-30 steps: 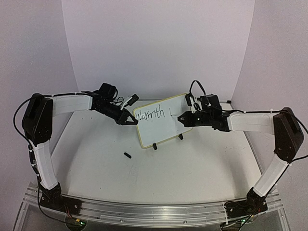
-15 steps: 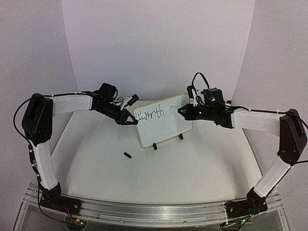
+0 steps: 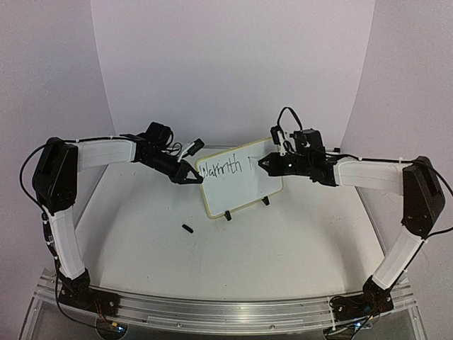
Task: Write a sentence on the whiteboard
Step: Write on the whiteboard with the whiteboard.
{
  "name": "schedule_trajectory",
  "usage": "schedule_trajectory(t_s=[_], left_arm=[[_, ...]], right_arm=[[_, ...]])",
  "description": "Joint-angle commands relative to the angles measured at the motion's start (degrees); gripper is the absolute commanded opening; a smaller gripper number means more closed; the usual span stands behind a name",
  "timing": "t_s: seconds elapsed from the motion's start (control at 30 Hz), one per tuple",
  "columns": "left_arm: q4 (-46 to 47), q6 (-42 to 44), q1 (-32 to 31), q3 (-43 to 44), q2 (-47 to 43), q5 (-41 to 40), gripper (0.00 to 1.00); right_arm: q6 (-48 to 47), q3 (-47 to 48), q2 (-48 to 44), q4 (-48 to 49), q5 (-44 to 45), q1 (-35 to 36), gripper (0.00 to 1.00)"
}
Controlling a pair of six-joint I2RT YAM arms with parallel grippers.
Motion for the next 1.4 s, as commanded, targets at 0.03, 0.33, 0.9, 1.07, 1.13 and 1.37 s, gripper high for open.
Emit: schedule_trajectory(t_s=[0.03,0.33,0.9,1.07,1.13,1.37], left_arm=[[-6.9,0.9,-2.6,-0.4,4.0,-2.8,0.00],[-6.9,0.8,-2.6,-0.4,3.9,-2.8,0.00],[-7.0,0.9,-2.6,-0.4,3.6,-2.9,0.00],[-7.0,0.9,-2.6,-0.4,3.6,-2.8,0.00],[-7.0,0.9,-2.6,-0.4,3.6,-2.9,0.00],[-7.1,0.9,-2.6,-0.4,3.6,-2.9,0.00]], right_arm=[[-0.7,2.3,0.5,0.9,0.3,-0.1,0.00],[-0.3,-2.2,-4.8,1.0,3.2,-0.1,0.00],[-0.9,-0.5,-1.3,1.0,3.1,-0.1,0.00],[-1.0,0.1,-0.3,1.0,2.9,-0.1,0.00],[-1.0,0.0,-0.1,1.0,3.0,-0.1,0.00],[-0.6,-1.9,-0.6,1.0,3.7,0.0,0.00]])
